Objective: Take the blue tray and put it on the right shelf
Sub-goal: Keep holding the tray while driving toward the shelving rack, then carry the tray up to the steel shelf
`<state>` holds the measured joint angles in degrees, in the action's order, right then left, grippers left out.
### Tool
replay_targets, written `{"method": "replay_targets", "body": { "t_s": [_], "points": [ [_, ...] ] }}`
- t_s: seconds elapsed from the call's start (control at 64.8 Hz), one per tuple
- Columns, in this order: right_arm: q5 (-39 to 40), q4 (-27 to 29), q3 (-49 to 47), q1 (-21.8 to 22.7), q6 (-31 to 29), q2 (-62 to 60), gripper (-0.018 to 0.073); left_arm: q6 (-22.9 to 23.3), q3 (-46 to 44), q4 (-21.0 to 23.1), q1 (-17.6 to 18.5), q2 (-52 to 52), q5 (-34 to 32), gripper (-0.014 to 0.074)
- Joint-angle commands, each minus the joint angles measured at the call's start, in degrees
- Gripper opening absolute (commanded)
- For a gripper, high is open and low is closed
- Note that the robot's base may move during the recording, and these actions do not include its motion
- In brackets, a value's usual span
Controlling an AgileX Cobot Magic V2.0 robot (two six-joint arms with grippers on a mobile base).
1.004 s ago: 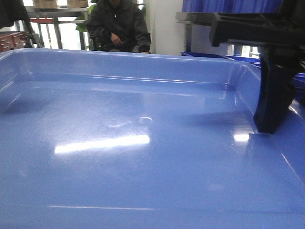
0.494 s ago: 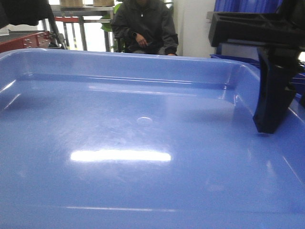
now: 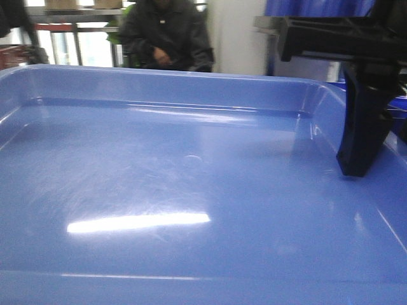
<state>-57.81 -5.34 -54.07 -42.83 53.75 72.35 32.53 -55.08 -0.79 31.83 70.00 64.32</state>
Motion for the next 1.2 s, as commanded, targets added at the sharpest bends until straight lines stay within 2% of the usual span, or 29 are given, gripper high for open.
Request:
{"method": "replay_targets", "body": {
  "t_s": [0.0, 1.189],
  "points": [
    [-2.69, -2.7, -1.71, 0.2, -0.15, -1.53, 0.0213, 1.16, -1.46, -3.95, -0.36, -1.17, -0.01, 0.0016],
    [-2.69, -2.7, -1.71, 0.2, -0.15, -1.53, 0.0213, 1.16, -1.46, -3.95, -0.36, -1.17, 0.07, 0.0016]
  ]
}}
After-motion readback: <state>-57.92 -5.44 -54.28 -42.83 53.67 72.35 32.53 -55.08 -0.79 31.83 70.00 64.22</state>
